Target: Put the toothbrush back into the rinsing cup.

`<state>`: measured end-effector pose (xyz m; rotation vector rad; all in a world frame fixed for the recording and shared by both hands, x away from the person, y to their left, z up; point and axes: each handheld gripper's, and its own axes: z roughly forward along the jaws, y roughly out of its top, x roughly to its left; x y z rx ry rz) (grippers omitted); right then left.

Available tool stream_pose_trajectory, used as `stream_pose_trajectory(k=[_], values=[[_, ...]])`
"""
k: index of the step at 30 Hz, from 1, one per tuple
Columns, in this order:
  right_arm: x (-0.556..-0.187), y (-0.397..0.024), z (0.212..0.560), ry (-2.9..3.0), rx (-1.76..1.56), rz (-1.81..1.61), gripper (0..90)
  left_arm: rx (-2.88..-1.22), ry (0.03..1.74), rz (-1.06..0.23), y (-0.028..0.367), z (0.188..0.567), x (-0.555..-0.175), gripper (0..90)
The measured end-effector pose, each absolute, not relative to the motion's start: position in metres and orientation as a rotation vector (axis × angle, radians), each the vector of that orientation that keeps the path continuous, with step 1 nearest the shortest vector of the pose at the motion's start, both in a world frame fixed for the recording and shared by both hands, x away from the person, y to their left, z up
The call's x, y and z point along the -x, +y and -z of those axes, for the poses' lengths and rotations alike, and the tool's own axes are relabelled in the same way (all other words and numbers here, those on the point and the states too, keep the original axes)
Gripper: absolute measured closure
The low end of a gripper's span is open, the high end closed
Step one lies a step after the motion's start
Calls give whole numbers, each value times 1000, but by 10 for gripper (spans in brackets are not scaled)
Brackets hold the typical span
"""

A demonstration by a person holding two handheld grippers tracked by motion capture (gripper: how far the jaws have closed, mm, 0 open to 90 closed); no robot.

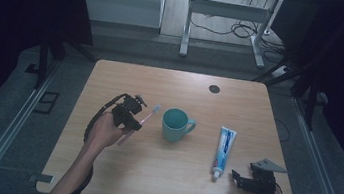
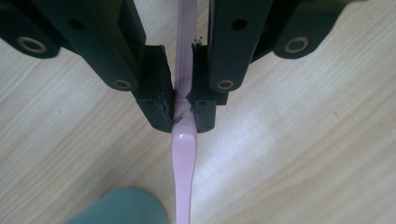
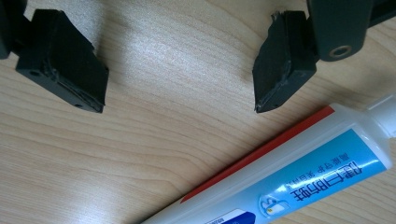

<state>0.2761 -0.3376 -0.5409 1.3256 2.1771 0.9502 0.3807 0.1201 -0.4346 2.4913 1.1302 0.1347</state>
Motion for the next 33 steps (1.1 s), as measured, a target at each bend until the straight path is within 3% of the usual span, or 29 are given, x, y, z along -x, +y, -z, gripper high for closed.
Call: stream_pose_trajectory(k=[33], values=[[-276,-338,541,2177,-1321,-951,182,-2175,965,-267,109,384,-380,792]])
